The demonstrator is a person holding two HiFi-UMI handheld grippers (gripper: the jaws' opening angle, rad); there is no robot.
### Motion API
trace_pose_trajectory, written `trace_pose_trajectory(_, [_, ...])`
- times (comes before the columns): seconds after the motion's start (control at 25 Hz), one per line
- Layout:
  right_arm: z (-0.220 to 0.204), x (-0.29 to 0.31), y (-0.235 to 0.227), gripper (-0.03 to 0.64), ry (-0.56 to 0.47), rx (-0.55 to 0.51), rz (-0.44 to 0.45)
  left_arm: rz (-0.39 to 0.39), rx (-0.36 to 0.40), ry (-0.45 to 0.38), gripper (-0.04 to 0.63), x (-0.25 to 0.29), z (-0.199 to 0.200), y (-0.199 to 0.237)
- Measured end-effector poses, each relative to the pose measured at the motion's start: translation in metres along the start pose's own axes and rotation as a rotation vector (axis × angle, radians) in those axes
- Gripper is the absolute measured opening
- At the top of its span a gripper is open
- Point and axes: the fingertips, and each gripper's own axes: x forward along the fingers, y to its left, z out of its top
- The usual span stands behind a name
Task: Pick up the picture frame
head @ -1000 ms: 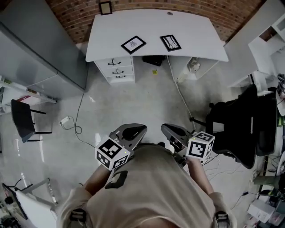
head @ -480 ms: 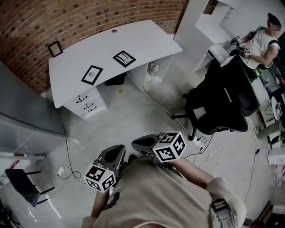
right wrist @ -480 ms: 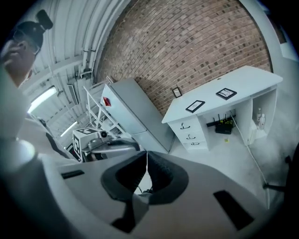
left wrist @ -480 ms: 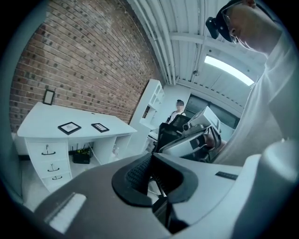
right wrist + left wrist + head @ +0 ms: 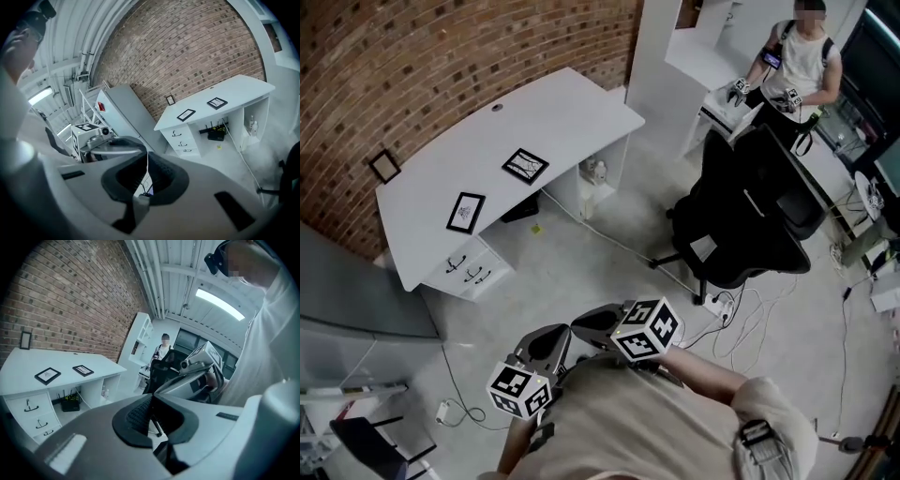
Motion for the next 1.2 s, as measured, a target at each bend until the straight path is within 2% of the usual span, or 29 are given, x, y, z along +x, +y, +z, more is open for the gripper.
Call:
trace_pose_trajectory(0.24, [0.017,-0.025,-0.038,0.006,-0.047,0.055,-0.022,-0.015,-0.014,0.037,0.006,0.040,0.016,0.004])
trace_pose_trajectory(0.56, [0.041,-0.076,-0.109,0.006,-0.185,0.162,-0.095,-0.113,-0.015,0.093,0.006,0.121,0.040,0.000])
trace_pose_trajectory(0.84, [0.051,-0.117,-0.167,0.006,-0.270,0.248,-0.126,-0.167,0.008,0.147,0.006,0.192,0.058,-0.010])
trace_pose_trajectory(1.0, [0.061,-0.136,-0.196,0.006,-0.299,0.279,-0.121,-0.170,0.028,0.168,0.005,0.224,0.072,-0.012])
trace_pose_trajectory(1.2, [0.074,-0.156,-0.220,0.006,-0.312,0.256,-0.104,-0.145,0.044,0.159,0.006,0.253,0.086,-0.012])
